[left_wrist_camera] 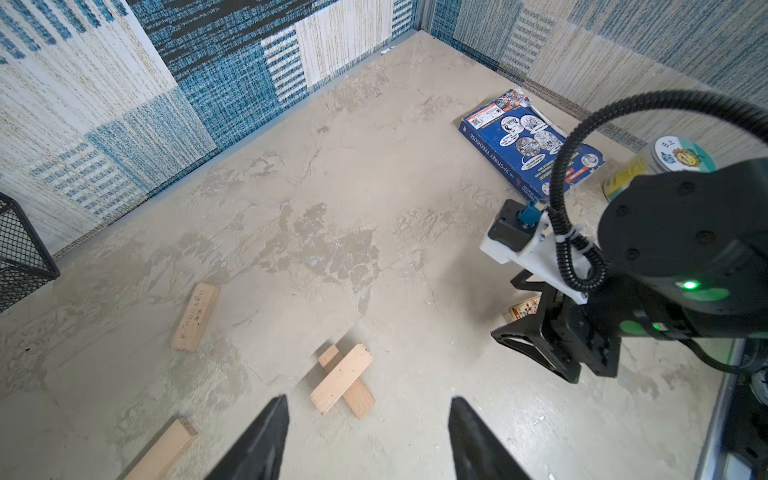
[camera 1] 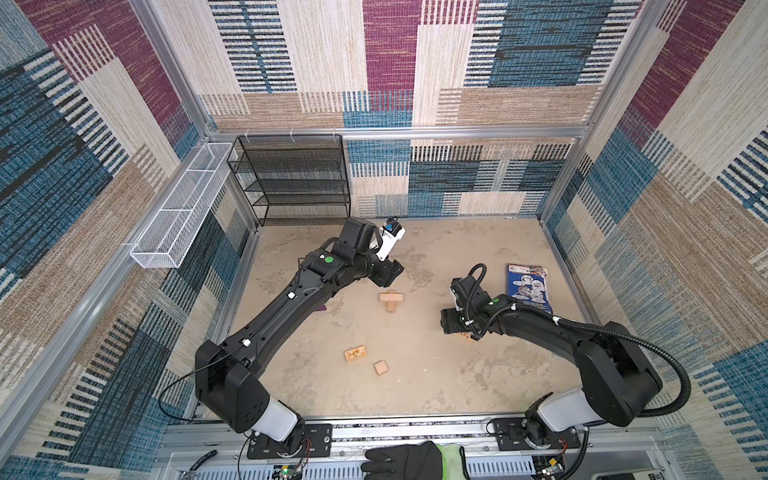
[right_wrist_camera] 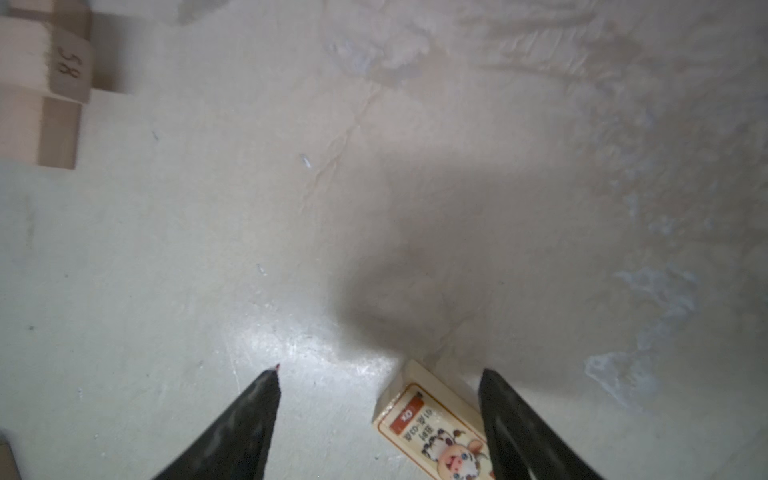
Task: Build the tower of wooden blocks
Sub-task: 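Move the right gripper toward the cow-printed block while the left arm draws back, then lower the open right gripper around the cow-printed block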
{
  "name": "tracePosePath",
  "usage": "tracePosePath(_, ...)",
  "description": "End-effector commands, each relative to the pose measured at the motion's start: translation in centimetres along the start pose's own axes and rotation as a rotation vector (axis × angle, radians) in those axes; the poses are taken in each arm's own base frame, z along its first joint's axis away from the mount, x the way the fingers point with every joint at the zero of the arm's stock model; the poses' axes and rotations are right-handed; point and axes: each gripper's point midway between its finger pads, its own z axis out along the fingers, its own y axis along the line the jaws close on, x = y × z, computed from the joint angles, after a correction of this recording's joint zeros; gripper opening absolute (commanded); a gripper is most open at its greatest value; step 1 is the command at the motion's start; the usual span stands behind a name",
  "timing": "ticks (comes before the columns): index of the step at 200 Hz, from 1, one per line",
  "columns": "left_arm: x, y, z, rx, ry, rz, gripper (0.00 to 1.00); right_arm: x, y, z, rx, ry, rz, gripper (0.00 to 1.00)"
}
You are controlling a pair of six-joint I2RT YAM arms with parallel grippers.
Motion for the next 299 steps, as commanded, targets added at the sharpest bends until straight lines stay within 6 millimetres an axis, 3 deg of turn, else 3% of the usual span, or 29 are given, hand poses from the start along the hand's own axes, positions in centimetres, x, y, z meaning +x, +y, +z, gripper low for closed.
tracePosePath(1, -0.2, 0.1, -0.2, -0.008, 0.002, -0.005, 0.66, 0.4, 0.4, 0.6, -0.027, 0.021, 0.048, 0.79)
tracePosePath(41, 0.1, 0.3, 0.1, -0.015, 0.016, 0.002, 0.66, 1.0, 0.4, 1.2, -0.025, 0.058, 0.048, 0.81)
tracePosePath(98, 0.3, 0.5, 0.3, -0.026, 0.032, 0.007, 0.66, 2.0, 1.8, -0.1, -0.118, 0.099, 0.088, 0.78)
tracePosePath(138, 0.5, 0.4, 0.6, -0.017, 0.037, 0.001, 0.66, 3.8, 1.3, -0.3, -0.104, 0.159, 0.091, 0.75)
tracePosePath(223, 1.7, -0.8, 3.7, 0.076, 0.102, -0.06, 0.64, 5.3, 0.6, -1.0, -0.08, 0.202, 0.071, 0.71)
tracePosePath(299, 1.8, -0.7, 3.8, 0.069, 0.115, -0.061, 0.64, 6.1, 2.2, -1.3, -0.139, 0.25, 0.078, 0.69)
